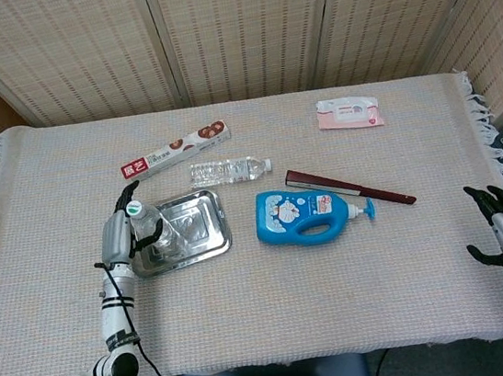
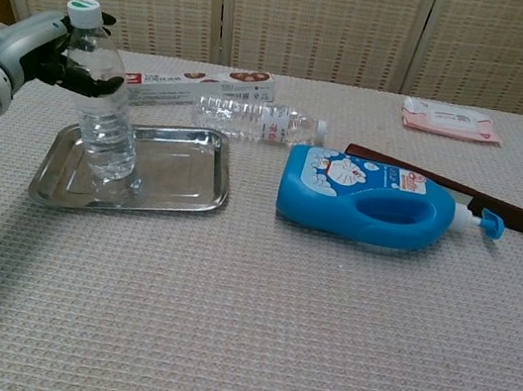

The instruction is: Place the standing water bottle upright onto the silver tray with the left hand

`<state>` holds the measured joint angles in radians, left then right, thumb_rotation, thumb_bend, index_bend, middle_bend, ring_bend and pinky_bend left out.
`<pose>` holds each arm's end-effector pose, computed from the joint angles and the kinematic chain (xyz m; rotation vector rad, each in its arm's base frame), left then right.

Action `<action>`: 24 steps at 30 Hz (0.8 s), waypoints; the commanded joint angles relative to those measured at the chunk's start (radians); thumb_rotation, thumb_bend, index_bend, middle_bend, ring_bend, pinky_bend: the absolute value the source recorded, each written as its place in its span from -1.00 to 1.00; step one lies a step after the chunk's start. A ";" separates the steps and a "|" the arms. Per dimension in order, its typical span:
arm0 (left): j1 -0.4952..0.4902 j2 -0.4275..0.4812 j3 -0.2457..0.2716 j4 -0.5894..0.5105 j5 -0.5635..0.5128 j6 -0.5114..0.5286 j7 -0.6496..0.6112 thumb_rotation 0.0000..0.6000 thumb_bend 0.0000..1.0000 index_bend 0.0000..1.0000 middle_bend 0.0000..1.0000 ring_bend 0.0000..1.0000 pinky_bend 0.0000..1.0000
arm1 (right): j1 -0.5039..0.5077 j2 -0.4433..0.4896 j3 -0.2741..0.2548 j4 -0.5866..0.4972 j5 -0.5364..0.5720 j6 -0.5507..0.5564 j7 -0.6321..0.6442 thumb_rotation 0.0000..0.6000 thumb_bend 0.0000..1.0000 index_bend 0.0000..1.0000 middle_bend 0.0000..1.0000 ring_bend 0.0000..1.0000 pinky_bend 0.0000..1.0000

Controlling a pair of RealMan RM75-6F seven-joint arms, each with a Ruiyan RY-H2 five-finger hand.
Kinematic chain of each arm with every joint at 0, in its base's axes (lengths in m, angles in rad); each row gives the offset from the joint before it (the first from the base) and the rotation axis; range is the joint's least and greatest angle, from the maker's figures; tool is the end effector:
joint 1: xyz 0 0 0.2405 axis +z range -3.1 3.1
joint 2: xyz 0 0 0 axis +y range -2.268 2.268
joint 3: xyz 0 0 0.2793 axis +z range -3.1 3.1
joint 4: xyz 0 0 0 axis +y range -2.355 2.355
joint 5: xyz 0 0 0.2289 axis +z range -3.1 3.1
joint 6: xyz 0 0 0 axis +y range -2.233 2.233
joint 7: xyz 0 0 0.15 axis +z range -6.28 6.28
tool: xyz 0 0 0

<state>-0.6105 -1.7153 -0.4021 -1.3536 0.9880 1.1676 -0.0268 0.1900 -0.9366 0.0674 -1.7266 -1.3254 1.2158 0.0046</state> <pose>-0.1933 0.3910 -0.0157 -1.1276 -1.3831 -1.3256 -0.3427 -0.2239 0.1802 1.4342 -1.0530 0.7141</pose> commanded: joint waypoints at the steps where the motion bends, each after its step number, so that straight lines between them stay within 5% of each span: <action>1: 0.005 0.024 0.005 -0.027 -0.024 -0.026 0.020 1.00 -0.22 -0.97 -1.00 -0.97 -0.63 | 0.000 0.000 0.000 0.000 0.000 0.001 0.000 1.00 -0.62 -0.92 -0.78 -1.00 -0.64; 24: -0.004 0.195 -0.002 -0.239 -0.115 -0.115 0.083 1.00 -0.24 -1.00 -1.00 -1.00 -0.66 | 0.005 -0.002 -0.002 -0.001 0.005 -0.009 -0.012 1.00 -0.62 -0.92 -0.78 -1.00 -0.64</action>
<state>-0.6138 -1.5217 -0.4054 -1.5920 0.8741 1.0526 0.0552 0.1947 -0.9389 0.0650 -1.7279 -1.3203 1.2065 -0.0075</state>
